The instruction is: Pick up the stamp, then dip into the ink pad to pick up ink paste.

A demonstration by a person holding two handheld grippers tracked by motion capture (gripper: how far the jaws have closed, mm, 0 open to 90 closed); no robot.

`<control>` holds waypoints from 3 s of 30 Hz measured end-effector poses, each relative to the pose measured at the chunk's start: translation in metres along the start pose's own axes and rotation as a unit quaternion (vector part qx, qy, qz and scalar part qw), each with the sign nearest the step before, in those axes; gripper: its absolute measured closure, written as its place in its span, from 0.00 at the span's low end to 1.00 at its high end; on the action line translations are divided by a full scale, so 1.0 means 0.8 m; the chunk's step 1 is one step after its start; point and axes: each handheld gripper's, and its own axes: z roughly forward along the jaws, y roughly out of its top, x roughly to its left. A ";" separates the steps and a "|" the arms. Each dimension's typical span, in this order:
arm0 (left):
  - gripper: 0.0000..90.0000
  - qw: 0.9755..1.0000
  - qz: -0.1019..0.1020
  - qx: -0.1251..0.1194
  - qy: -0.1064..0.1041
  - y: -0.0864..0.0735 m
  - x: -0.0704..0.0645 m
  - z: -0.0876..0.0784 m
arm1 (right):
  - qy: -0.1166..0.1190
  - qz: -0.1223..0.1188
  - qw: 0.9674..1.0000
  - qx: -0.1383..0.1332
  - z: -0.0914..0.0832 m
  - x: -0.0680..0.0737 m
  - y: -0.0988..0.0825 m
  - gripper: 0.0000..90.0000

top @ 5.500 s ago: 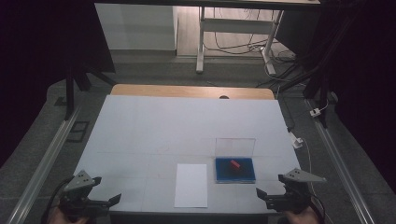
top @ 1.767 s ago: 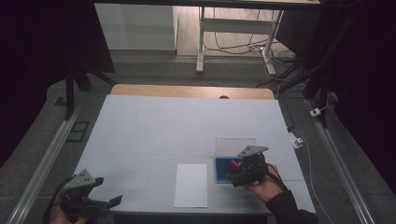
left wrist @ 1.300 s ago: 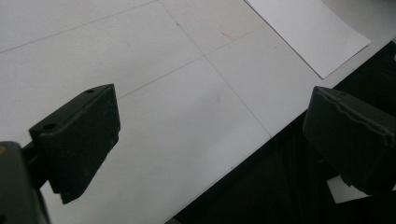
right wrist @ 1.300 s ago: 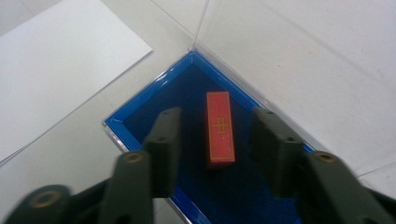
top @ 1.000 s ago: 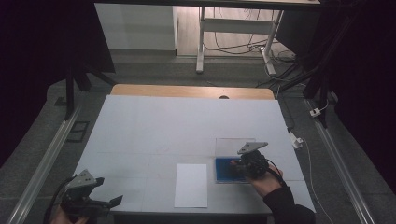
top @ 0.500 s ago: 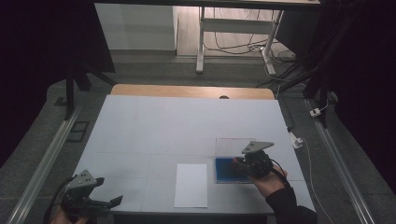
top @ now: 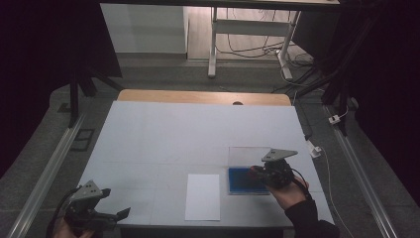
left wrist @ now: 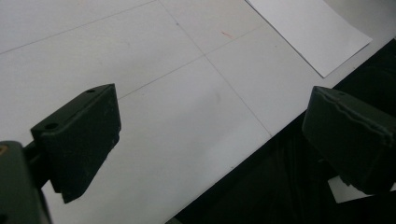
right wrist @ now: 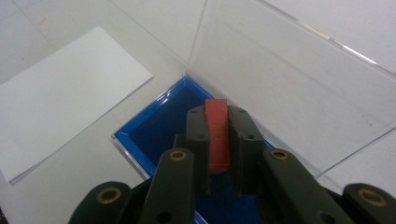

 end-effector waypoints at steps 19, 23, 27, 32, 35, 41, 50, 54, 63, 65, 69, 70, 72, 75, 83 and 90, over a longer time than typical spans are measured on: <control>0.05 1.000 0.003 0.000 0.000 0.000 -0.001 0.000 | -0.005 0.007 0.999 0.040 0.020 -0.004 -0.008 0.90; 0.05 1.000 0.003 0.001 0.000 0.000 0.000 0.000 | -0.005 0.013 0.999 0.047 0.023 -0.005 -0.009 0.90; 0.05 1.000 0.003 0.001 0.000 0.000 0.000 0.001 | -0.008 0.008 0.999 0.052 0.024 -0.004 -0.009 0.90; 0.06 1.000 0.004 0.004 0.000 0.001 -0.001 0.001 | -0.018 -0.001 0.998 0.055 0.026 0.001 -0.008 0.90; 0.06 1.000 0.004 0.004 0.000 0.001 -0.001 0.001 | -0.026 -0.008 0.998 0.058 0.027 0.005 -0.007 0.90; 0.06 1.000 0.004 0.007 0.000 0.002 -0.001 0.002 | -0.053 -0.047 0.995 0.065 0.030 0.020 -0.005 0.90; 0.06 1.000 0.005 0.008 0.000 0.002 0.000 0.003 | -0.020 0.006 0.999 0.046 0.028 0.001 -0.011 0.90; 0.06 1.000 0.004 0.008 -0.002 0.002 0.000 0.003 | -0.007 0.027 0.999 0.040 0.027 -0.006 -0.014 0.90; 0.06 1.000 0.003 0.006 -0.003 0.001 0.000 0.002 | 0.002 0.036 0.999 0.038 0.025 -0.009 -0.014 0.90; 0.06 1.000 0.003 0.006 -0.003 0.001 0.000 0.002 | 0.002 0.038 0.999 0.037 0.024 -0.009 -0.014 0.90; 0.06 1.000 0.003 0.006 -0.002 0.001 0.000 0.002 | 0.012 0.053 0.999 0.003 0.014 -0.010 -0.011 0.90; 0.06 1.000 0.003 0.006 -0.002 0.001 0.000 0.002 | 0.012 0.053 0.999 0.003 0.014 -0.010 -0.011 0.90; 0.06 1.000 0.002 0.006 -0.002 0.001 0.000 0.002 | 0.003 0.051 0.999 -0.009 0.007 -0.009 -0.009 0.90; 0.06 1.000 0.003 0.006 -0.002 0.001 0.000 0.002 | 0.001 0.045 0.999 -0.021 0.002 -0.007 -0.007 0.90; 0.06 1.000 0.003 0.007 -0.002 0.001 0.000 0.002 | 0.013 0.019 1.000 0.009 0.015 0.005 -0.005 0.90; 0.06 1.000 0.004 0.006 -0.001 0.001 -0.001 0.002 | 0.014 0.014 0.999 0.037 0.028 0.008 -0.007 0.90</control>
